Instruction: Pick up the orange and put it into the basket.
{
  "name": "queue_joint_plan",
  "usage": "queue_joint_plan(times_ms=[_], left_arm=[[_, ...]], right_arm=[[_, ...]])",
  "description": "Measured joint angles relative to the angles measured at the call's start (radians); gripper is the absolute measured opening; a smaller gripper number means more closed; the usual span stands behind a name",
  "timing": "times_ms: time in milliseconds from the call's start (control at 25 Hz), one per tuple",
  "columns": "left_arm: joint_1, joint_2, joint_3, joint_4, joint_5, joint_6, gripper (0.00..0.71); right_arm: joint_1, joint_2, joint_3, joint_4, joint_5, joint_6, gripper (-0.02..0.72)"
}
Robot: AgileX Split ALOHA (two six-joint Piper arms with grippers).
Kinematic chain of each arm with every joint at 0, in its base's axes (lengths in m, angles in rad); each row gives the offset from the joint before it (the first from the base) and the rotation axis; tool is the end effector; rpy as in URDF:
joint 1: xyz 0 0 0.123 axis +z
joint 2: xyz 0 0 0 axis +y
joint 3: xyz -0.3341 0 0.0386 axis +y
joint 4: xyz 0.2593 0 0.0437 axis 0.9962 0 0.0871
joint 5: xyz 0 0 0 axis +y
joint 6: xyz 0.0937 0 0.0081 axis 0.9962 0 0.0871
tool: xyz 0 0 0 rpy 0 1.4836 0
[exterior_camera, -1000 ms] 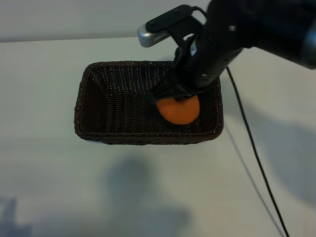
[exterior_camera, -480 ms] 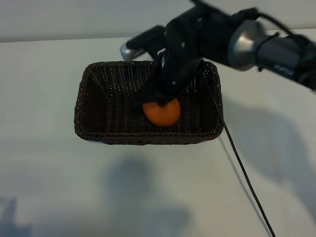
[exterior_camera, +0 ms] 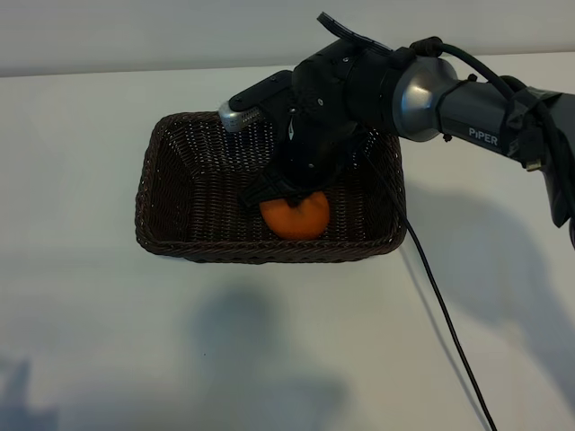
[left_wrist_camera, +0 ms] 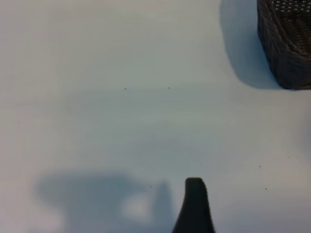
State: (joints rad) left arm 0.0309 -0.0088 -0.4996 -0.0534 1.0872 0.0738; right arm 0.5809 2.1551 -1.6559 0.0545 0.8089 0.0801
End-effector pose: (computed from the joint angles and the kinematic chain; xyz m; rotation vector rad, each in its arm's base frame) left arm -0.0462 -0.0059 0.2787 0.0478 2.0607 0.0006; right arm 0.4137 0.2760 0.2063 -0.6561 2.7396 0.2230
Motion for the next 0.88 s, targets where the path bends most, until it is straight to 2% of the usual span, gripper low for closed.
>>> queue_joint_plan(times_ms=[80,120,240,280,320,400,640,840,880], left_arm=[[0.000,0.000,0.000,0.000,0.000,0.000,0.579],[0.000,0.000,0.000,0.000,0.000,0.000,0.579],[0.000,0.000,0.000,0.000,0.000,0.000,0.579],[0.000,0.000,0.000,0.000,0.000,0.000,0.579],[0.000,0.000,0.000,0.000,0.000,0.000,0.579],[0.000,0.000,0.000,0.000,0.000,-0.001,0.579],[0.000,0.000,0.000,0.000,0.000,-0.001,0.579],[0.000,0.000,0.000,0.000,0.000,-0.001,0.579],[0.000,0.000,0.000,0.000,0.000,-0.001,0.579]], right_arm=[[0.000,0.000,0.000,0.000,0.001,-0.001,0.203],[0.000,0.000,0.000,0.000,0.003,-0.004,0.275],[-0.001,0.000,0.000,0.000,0.016,-0.022,0.553],[-0.001,0.000,0.000,0.001,0.022,-0.022,0.626],[-0.001,0.000,0.000,0.002,0.026,-0.023,0.668],[-0.001,0.000,0.000,0.002,0.034,-0.023,0.697],[-0.001,-0.014,-0.038,-0.002,0.101,-0.022,0.688],[-0.001,-0.068,-0.147,-0.055,0.188,-0.004,0.672],[-0.002,-0.078,-0.174,-0.080,0.211,0.005,0.670]])
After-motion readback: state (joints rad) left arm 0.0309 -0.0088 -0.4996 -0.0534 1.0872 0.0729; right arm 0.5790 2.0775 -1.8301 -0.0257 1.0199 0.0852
